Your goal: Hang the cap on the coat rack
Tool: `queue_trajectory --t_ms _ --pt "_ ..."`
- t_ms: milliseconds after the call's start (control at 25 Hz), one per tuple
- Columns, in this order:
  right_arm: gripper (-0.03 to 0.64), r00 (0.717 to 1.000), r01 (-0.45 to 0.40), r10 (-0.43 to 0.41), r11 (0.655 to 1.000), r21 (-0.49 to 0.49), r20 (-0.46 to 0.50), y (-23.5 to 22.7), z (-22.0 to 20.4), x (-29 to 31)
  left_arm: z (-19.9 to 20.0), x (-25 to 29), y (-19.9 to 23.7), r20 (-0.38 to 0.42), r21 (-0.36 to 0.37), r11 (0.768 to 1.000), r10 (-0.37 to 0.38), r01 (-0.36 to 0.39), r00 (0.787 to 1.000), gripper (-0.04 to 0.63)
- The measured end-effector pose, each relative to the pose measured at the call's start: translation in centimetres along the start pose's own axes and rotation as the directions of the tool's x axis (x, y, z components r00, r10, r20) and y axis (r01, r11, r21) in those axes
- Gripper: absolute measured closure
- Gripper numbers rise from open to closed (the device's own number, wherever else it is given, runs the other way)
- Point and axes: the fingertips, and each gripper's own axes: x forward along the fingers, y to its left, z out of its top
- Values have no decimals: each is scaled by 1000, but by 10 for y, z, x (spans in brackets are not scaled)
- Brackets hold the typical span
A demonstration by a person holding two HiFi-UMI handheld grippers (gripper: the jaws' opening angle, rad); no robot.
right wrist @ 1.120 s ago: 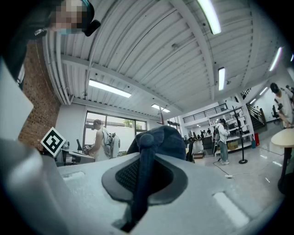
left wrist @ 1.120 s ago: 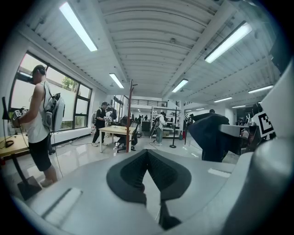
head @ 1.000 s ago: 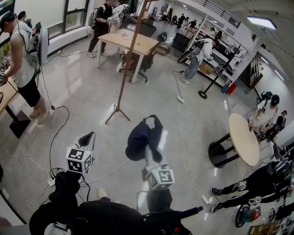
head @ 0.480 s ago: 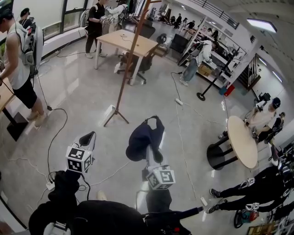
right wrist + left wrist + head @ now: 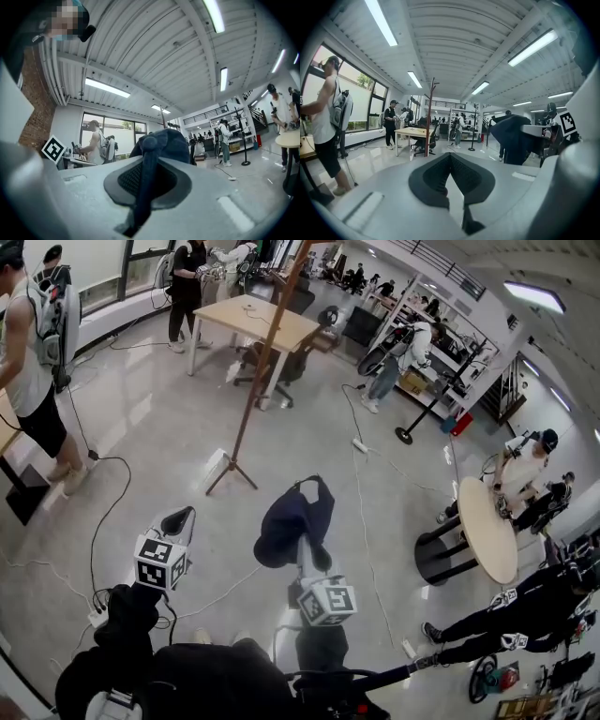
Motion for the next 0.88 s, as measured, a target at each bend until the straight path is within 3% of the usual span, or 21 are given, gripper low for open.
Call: queue_trajectory --t_ms 400,880 --pt "601 1000 -9 9 1000 -1 -10 -22 -5 22 -1 30 3 -9 -10 1000 9 -9 1000 594" --pt "601 998 -56 56 998 -8 20 -76 3 103 31 111 15 15 13 999 38 -38 999 594"
